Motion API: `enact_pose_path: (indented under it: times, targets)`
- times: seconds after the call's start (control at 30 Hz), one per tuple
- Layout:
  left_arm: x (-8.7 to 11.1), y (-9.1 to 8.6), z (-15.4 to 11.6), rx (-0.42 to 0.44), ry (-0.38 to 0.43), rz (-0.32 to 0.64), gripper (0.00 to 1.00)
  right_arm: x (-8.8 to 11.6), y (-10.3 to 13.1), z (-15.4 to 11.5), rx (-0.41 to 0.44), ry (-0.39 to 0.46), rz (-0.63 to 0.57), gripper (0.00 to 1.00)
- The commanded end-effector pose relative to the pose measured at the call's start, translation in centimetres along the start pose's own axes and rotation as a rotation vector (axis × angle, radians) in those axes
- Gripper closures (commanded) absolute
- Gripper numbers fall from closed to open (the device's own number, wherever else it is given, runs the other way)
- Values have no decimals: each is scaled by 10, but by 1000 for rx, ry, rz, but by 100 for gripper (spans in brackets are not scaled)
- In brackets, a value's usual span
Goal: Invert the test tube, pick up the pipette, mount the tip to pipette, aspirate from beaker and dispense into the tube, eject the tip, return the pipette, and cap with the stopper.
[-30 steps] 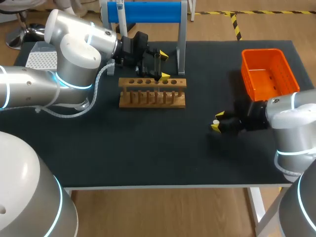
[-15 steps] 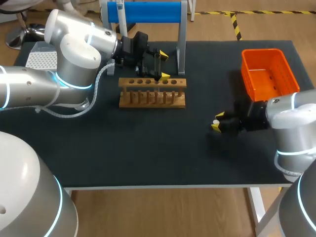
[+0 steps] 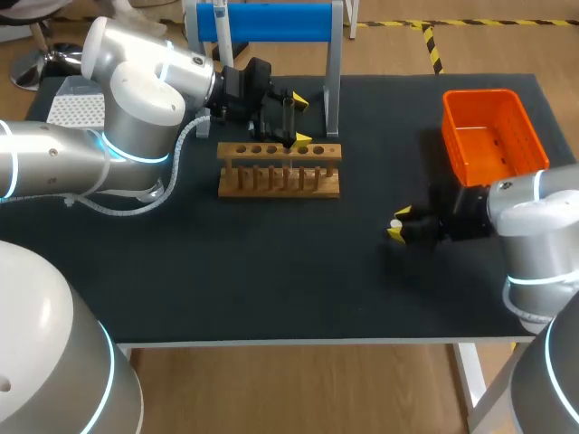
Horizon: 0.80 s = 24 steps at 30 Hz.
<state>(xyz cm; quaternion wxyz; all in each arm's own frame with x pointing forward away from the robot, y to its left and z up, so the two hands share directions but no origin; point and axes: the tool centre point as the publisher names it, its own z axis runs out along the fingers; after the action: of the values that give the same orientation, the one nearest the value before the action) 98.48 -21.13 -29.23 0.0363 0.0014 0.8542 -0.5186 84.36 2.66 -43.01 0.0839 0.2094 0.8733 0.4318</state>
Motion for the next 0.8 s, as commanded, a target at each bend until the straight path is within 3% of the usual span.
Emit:
enact_pose_path:
  times: [0.03, 0.5, 0.8]
  targets:
    - [-2, 1, 0, 2, 5, 2, 0, 0, -1, 0, 2, 1, -1, 58]
    - [-2, 1, 0, 2, 5, 2, 0, -1, -2, -1, 5, 0, 1, 60]
    - [-2, 1, 0, 2, 5, 2, 0, -2, -2, 0, 6, -3, 4, 67]
